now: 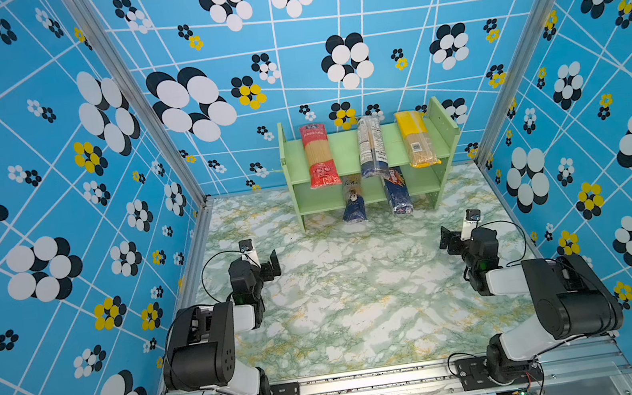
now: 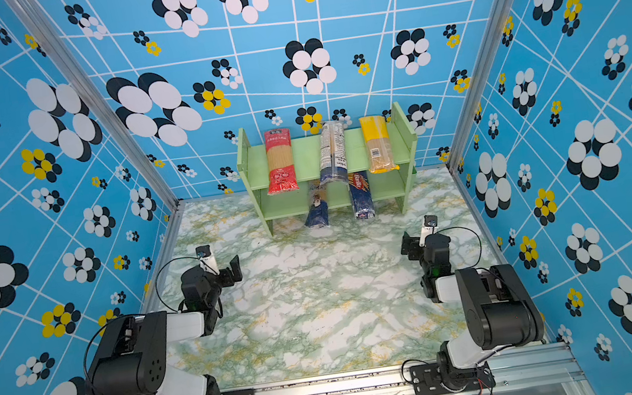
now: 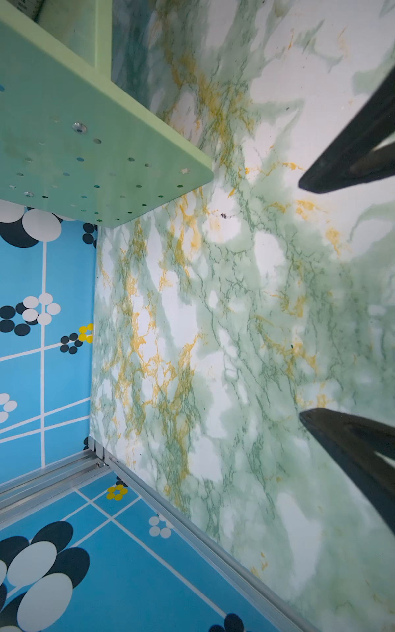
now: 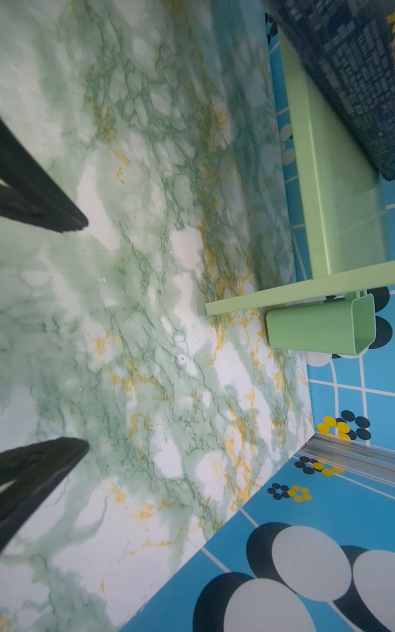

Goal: Place and organize the pasta boxes and bags onto the shelf

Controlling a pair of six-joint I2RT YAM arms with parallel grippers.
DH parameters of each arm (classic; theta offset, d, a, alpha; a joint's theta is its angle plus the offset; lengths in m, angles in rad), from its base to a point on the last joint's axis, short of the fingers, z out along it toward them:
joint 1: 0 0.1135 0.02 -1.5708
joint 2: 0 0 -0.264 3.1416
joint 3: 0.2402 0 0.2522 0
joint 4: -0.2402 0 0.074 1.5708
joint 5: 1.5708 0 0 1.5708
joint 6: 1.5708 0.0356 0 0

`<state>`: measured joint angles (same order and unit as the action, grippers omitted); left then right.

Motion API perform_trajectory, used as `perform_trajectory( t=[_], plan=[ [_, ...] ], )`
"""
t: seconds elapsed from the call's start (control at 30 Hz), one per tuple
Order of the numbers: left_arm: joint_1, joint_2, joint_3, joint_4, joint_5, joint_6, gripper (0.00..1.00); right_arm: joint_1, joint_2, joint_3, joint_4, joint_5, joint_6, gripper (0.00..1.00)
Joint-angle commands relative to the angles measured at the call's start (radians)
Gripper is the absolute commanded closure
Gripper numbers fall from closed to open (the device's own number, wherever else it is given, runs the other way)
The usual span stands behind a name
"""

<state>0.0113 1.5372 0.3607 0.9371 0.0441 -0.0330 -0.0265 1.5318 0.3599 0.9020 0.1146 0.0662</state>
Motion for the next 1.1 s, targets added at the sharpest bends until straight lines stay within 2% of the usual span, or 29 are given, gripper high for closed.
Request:
perform_trajectory(
  t=[0.0,1.07],
  plan=[
    [-0.004,0.008,0.019,-0.019,-0.019,0.005,0.01,0.011,0.009,0.019,0.004,0.002,-0.003,0.01],
    [-0.011,0.008,0.020,-0.023,-0.031,0.012,0.01,0.017,0.009,0.020,0.005,0.014,-0.007,0.01]
  ],
)
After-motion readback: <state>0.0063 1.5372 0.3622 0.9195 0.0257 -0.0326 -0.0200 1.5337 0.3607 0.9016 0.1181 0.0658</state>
